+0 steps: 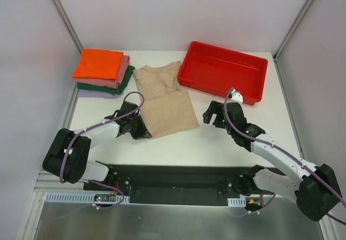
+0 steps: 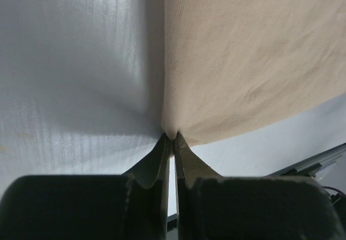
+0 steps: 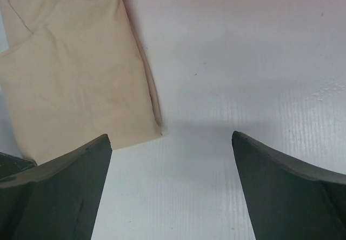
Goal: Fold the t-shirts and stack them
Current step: Grab one side of the 2/3 rectangular tshirt with both arms
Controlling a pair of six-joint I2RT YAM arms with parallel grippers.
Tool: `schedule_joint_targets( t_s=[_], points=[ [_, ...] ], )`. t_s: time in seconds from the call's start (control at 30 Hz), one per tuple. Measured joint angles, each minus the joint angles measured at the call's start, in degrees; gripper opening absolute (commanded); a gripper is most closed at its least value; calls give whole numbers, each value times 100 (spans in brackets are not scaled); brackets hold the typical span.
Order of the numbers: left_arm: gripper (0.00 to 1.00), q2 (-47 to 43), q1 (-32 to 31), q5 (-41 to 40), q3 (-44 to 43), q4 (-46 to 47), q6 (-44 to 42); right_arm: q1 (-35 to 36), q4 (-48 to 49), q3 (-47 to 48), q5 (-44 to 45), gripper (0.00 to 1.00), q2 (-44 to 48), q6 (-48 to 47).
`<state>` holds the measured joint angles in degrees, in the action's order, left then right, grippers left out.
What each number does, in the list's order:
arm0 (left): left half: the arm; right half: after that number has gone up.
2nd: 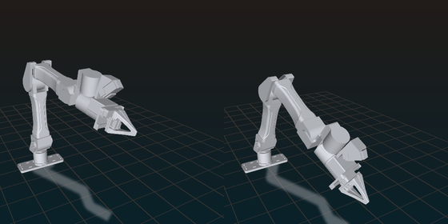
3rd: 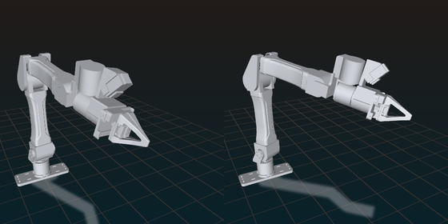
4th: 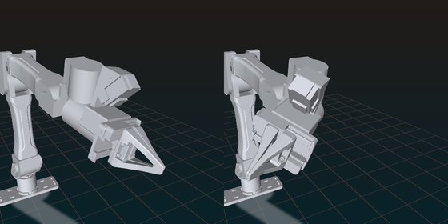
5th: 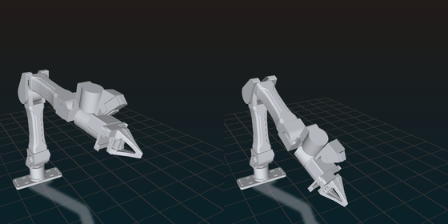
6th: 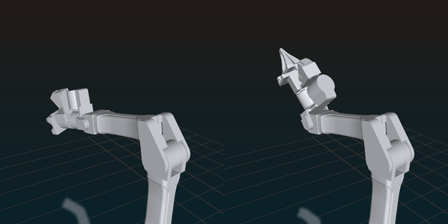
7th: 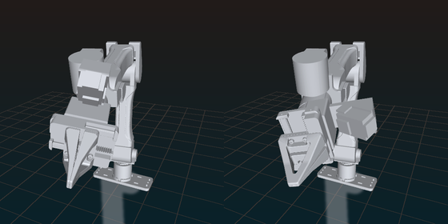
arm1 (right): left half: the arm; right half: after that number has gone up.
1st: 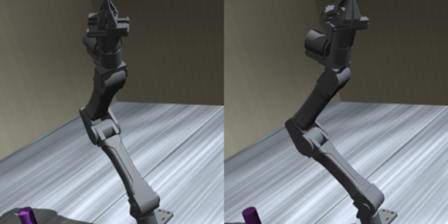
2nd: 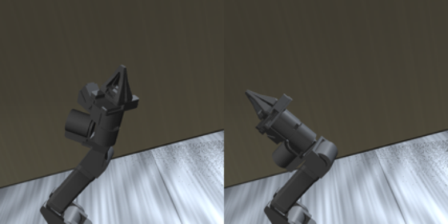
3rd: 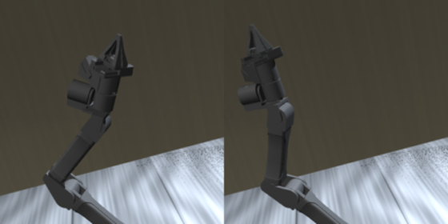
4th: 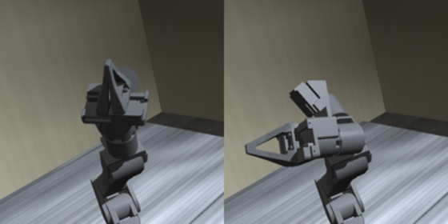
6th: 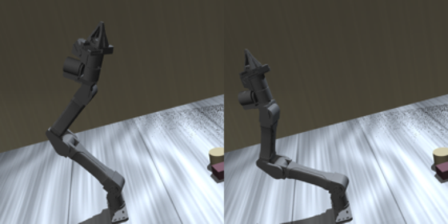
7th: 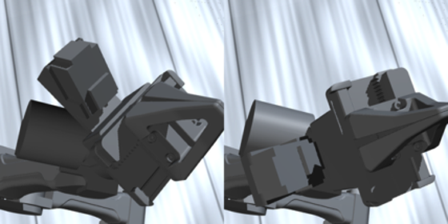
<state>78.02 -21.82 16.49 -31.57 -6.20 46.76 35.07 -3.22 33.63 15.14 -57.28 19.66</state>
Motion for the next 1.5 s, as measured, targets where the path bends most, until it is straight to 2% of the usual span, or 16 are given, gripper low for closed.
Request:
schedule_joint_targets(
  t_s=[0.2, 0.37, 0.53, 0.67, 0.97, 1.1, 1.2, 1.43, 1.5],
  points=[
    [0, 31, 0, 35, 0, 52, 0, -37, -199, 179, -162, 98, -734, 136],
    [0, -4, 0, -4, 28, 81, 2, -61, -544, 1010, -699, 97, -2015, 127],
    [0, -81, 0, -31, 101, 129, 13, -63, -481, 1631, -1298, 80, -3132, 240],
    [0, -199, 0, -63, 192, 149, 20, -63, -426, 1657, -1679, 74, -3469, 433],
    [0, -282, 0, -114, 249, 164, 35, -66, -282, 1440, -1755, 57, -3440, 680],
    [0, -341, 0, -157, 299, 175, 44, -70, -214, 1314, -1755, 44, -3373, 778],
    [0, -369, 0, -168, 328, 197, 48, -70, -186, 1213, -1762, 38, -3331, 844],
    [0, -442, -31, -199, 369, 210, 59, -72, 238, 859, -2063, 3, -3250, 1078],
    [0, -531, -68, -221, 415, 192, 59, -72, 297, 826, -2120, 1, -3250, 1110]
  ],
)
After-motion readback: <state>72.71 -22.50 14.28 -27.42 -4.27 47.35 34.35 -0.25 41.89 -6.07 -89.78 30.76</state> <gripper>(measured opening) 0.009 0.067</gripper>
